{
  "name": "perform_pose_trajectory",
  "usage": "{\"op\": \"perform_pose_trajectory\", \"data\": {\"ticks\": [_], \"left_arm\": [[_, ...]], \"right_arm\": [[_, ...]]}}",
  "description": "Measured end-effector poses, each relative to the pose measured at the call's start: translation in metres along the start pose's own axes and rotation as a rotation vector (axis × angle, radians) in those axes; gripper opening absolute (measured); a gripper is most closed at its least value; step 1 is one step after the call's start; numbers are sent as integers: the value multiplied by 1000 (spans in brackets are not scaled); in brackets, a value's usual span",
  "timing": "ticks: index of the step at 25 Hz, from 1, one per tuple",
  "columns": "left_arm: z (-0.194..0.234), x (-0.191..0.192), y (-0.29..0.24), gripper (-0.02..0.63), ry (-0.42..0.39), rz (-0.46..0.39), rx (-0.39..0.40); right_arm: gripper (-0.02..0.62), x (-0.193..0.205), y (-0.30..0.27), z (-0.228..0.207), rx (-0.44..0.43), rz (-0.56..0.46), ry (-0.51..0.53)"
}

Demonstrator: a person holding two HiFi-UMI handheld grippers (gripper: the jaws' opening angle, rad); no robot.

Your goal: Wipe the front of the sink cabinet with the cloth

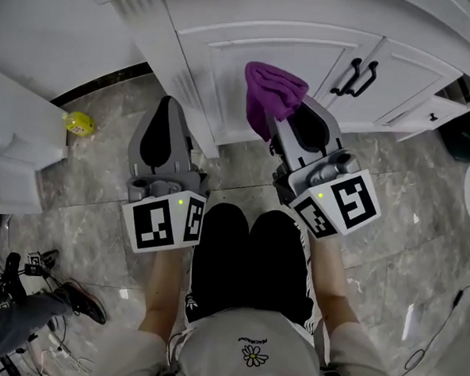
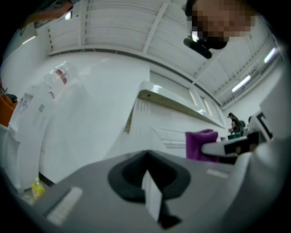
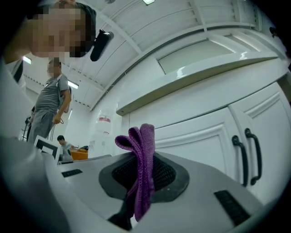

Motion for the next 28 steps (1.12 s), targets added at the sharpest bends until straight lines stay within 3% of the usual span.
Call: {"op": "perform_pose_trajectory", "data": {"ticks": [8, 17, 22, 28], "left_arm": [[8, -4, 8, 5, 9, -7, -17], [4, -17, 16, 5, -21, 6, -28], [3, -18, 17, 5, 18, -7, -35], [2, -20, 16, 5, 84, -26, -50]], "right_arm": [[55, -20, -67, 35, -122, 20, -152], [57, -13, -91, 45, -111, 88, -38], [57, -11, -94, 43, -111, 91, -33], [57, -14, -84, 20, -29, 77, -3]]}}
Point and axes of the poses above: the fingertips, and each gripper's own axes: y backward along the fingers, z to its left, x out of its underside, the point moved 5 cm from there along y, backward along the fingers, and after that the axes turned 10 degrees about y, right-handed, at the moved point
